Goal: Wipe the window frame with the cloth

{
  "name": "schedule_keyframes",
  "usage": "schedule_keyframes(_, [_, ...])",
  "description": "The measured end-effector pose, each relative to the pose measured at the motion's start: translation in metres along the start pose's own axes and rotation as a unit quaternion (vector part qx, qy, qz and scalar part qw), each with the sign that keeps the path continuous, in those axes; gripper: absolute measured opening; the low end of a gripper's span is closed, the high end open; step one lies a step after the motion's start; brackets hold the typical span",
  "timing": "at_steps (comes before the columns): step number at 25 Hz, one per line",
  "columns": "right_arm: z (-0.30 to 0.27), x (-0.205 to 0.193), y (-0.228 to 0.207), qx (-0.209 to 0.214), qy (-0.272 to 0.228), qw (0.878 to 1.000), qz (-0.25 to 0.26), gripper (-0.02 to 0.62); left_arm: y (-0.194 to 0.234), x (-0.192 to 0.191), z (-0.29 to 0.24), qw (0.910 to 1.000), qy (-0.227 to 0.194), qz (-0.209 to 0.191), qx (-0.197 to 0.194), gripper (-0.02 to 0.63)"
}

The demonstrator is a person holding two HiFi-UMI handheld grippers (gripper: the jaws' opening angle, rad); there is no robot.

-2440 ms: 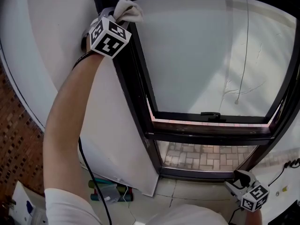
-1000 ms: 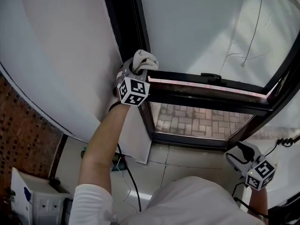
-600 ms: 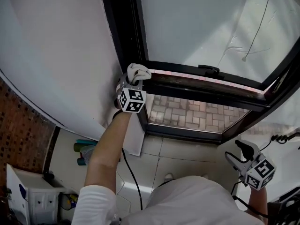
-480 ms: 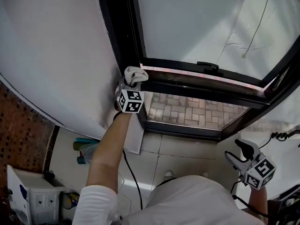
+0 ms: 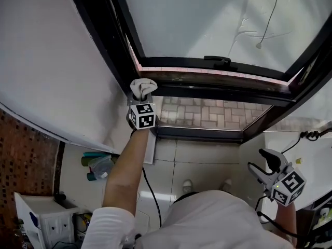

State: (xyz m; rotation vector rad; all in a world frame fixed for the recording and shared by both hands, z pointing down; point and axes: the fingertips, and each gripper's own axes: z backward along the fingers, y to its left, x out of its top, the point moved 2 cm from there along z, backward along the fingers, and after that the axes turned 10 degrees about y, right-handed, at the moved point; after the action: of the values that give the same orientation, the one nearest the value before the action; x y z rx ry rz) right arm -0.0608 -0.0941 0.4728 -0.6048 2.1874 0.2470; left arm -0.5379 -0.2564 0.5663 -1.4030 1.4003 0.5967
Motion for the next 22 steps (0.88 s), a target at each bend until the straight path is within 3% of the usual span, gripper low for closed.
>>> schedule_keyframes(7, [0.021,-0.019,-0.031,-0.015,-0.010,1.000,-0.024,0.245,-0.061,0.016,0.002,0.9986,-0.008,0.053,0.005,0.133])
schedule_keyframes(16, [0.051,-0.048,-0.087,-0.027,-0.031,0.998,-0.048,0.245,-0.174,0.050,0.012,0.9972,-0.016,0.059,-0.042,0.133])
schedule_keyframes(22, [0.077,-0.078,-0.133,-0.031,-0.038,0.996,-0.071,0.245,-0.250,0.073,0.017,0.9947,-0.013,0.085,-0.056,0.133])
